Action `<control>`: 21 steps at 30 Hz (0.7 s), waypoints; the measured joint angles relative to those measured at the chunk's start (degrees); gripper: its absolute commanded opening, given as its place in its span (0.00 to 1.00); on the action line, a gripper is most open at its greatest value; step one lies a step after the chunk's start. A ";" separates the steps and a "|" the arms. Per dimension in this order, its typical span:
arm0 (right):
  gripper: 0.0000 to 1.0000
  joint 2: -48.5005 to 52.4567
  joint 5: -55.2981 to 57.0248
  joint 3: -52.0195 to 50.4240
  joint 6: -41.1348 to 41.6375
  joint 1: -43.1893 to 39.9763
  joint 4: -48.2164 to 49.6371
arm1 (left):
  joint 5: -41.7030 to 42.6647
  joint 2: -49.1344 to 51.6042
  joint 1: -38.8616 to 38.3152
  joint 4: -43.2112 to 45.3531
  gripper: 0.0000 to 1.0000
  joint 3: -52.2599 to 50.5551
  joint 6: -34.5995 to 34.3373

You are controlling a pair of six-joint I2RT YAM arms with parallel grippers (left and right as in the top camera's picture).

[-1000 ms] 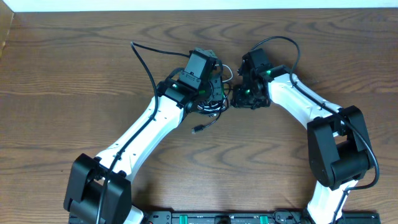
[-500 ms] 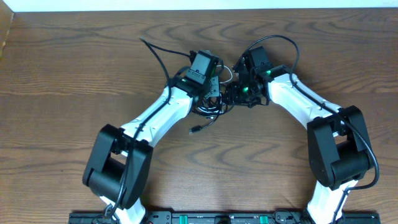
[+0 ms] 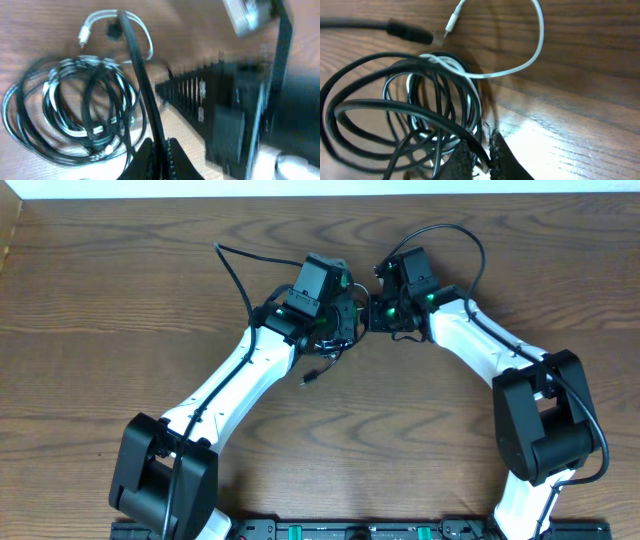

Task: Untangle cables

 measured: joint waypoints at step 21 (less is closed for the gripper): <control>0.04 9.16 -4.26 -0.07 4.20 -0.92 10.80 | 0.63 -3.54 1.03 1.18 0.07 0.00 17.68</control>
